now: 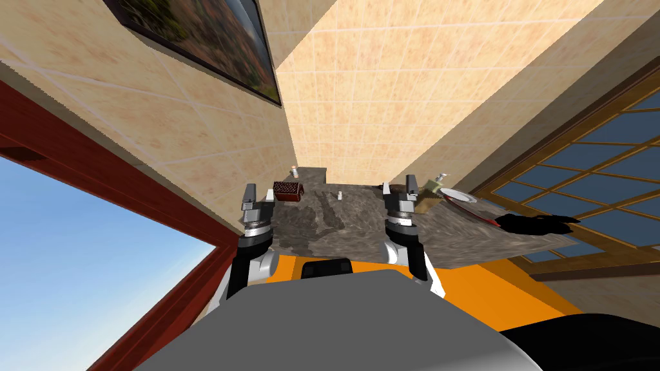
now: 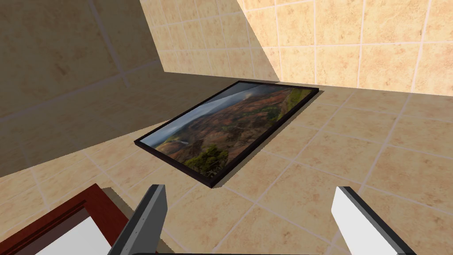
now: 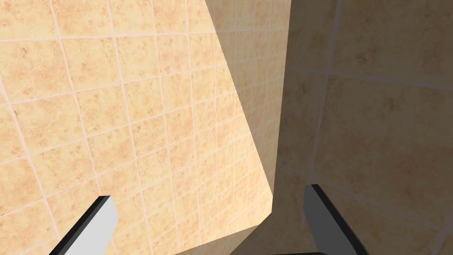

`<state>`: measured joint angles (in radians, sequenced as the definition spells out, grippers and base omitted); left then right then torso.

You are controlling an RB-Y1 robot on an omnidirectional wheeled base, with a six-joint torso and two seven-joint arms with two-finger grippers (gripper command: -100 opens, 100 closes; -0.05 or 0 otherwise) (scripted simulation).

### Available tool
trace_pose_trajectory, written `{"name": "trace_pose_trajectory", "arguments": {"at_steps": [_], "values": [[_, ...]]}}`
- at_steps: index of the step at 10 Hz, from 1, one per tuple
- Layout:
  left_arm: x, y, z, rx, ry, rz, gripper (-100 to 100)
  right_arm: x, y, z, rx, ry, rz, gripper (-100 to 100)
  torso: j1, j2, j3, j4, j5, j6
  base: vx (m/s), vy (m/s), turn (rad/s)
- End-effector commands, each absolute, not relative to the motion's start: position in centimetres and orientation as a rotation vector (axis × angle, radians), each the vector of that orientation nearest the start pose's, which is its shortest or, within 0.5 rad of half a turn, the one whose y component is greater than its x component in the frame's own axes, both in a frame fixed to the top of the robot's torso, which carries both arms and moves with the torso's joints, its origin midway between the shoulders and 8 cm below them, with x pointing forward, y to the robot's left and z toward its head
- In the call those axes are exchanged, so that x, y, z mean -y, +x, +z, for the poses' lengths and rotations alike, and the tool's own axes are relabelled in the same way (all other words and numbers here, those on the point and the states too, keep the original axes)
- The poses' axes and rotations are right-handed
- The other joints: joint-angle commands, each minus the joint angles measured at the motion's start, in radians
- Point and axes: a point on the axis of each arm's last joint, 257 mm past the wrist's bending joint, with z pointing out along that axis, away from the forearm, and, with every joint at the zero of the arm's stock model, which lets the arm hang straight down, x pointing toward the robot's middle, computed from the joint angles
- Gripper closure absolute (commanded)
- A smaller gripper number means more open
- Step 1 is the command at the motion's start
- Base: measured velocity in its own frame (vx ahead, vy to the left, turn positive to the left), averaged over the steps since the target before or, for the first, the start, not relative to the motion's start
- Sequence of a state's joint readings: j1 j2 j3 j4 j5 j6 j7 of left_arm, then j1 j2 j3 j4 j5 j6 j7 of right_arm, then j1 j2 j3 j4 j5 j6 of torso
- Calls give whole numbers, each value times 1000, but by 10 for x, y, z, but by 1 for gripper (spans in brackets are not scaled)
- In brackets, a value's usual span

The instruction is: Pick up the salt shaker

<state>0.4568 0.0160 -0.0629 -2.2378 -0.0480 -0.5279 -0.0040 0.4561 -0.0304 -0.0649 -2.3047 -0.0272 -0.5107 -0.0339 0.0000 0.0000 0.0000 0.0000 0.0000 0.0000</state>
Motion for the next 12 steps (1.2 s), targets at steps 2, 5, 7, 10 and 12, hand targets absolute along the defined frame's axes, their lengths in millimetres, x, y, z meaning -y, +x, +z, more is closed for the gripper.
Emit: {"name": "trace_pose_trajectory", "arguments": {"at_steps": [2,5,7,10,12], "values": [[-246,354,24,-640,-601,-1354,0,285,353,44,-640,590,1321,-100,2,-1,0,0,0,0,9,70,-35],[-246,354,24,-640,-601,-1354,0,277,379,26,-749,610,1314,-100,8,0,0,0,2,0,0,128,-28],[-246,354,24,-640,-601,-1354,0,274,390,17,-794,622,1307,-100,10,-1,-1,0,2,0,11,111,-14],[-246,354,24,-640,-601,-1354,0,266,423,-16,-946,655,1275,-100,7,-1,0,0,2,0,3,109,4],[-246,354,24,-640,-601,-1354,0,264,435,-31,-1007,670,1255,-100,10,-1,0,0,2,0,-2,134,16]]}}
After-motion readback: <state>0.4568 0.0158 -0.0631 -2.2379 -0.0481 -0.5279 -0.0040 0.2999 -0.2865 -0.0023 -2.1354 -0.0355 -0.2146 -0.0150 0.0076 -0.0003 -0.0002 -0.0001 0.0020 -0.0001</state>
